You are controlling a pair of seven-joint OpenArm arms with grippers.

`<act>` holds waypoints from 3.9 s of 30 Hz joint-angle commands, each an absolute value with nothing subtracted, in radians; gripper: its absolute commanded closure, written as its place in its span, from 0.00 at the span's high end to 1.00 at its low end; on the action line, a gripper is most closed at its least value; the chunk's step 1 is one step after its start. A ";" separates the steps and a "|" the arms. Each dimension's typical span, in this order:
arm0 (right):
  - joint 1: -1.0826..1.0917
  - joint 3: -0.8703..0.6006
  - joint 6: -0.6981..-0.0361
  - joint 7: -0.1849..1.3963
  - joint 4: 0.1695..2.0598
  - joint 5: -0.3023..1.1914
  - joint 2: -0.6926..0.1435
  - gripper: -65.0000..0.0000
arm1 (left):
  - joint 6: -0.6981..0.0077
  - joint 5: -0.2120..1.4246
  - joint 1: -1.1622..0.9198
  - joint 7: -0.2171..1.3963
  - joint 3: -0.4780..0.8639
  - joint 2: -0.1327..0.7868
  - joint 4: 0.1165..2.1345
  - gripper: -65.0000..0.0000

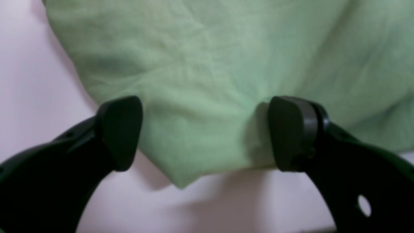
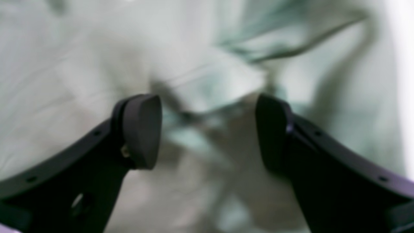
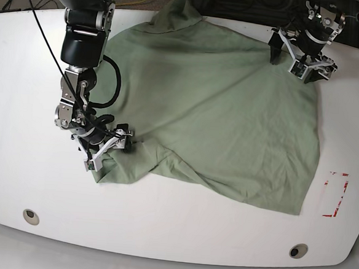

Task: Layout the t-shirt on the table in an organized manner, then fold the t-shirt properly
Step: 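Pull the grasped edge back with the right gripper, spreading the shirt, then lower the left gripper onto the shirt's middle and pinch the fabric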

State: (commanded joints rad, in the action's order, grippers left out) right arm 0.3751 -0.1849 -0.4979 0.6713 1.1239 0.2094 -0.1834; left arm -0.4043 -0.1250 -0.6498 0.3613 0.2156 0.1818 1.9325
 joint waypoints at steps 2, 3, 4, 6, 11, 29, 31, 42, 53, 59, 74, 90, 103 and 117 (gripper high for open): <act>0.372 -0.191 -0.498 0.719 1.185 0.211 -0.185 0.67 | -0.404 -0.124 -0.662 0.361 0.216 0.166 1.952 0.87; 0.367 -0.191 -0.498 0.750 1.225 0.211 -0.185 0.67 | -0.404 -0.124 -0.667 0.361 0.216 0.159 1.960 0.87; 0.358 -0.193 -0.498 0.783 1.265 0.211 -0.185 0.67 | -0.404 -0.124 -0.668 0.361 0.216 0.156 1.966 0.87; 0.329 -0.193 -0.496 0.840 1.353 0.213 -0.180 0.67 | -0.404 -0.122 -0.668 0.360 0.216 0.154 1.968 0.87; 0.242 -0.193 -0.490 0.946 1.581 0.271 -0.179 0.67 | -0.404 -0.122 -0.667 0.355 0.228 0.156 1.968 0.87; -0.084 -0.186 -0.495 0.935 1.779 0.329 -0.150 0.47 | -0.404 -0.122 -0.504 0.351 0.321 0.151 1.966 0.87; -0.093 -0.186 -0.496 0.915 1.745 0.331 -0.150 0.38 | -0.404 -0.122 -0.489 0.352 0.321 0.150 1.966 0.87; -0.091 -0.189 -0.499 0.751 1.471 0.329 -0.216 0.09 | -0.404 -0.124 -0.453 0.352 0.321 0.153 1.965 0.87; 0.027 -0.191 -0.541 0.665 1.233 0.328 -0.341 0.10 | -0.404 -0.124 -0.458 0.354 0.321 0.154 1.963 0.87; 0.116 -0.186 -0.565 0.615 1.079 0.325 -0.406 0.10 | -0.404 -0.124 -0.458 0.354 0.321 0.154 1.963 0.87; 0.130 -0.191 -0.564 0.651 1.148 0.329 -0.394 0.17 | -0.406 -0.119 -0.458 0.354 0.300 0.150 1.963 0.88; 0.111 -0.186 -0.562 0.664 1.199 0.323 -0.340 0.23 | -0.404 0.142 -0.453 0.475 0.222 0.091 1.948 0.97; 0.093 -0.186 -0.565 0.662 1.199 0.323 -0.338 0.23 | -0.404 0.232 -0.452 0.499 0.312 0.028 1.853 0.97; 0.091 -0.186 -0.567 0.662 1.199 0.326 -0.340 0.23 | -0.404 0.229 -0.409 0.499 0.194 0.030 1.666 0.83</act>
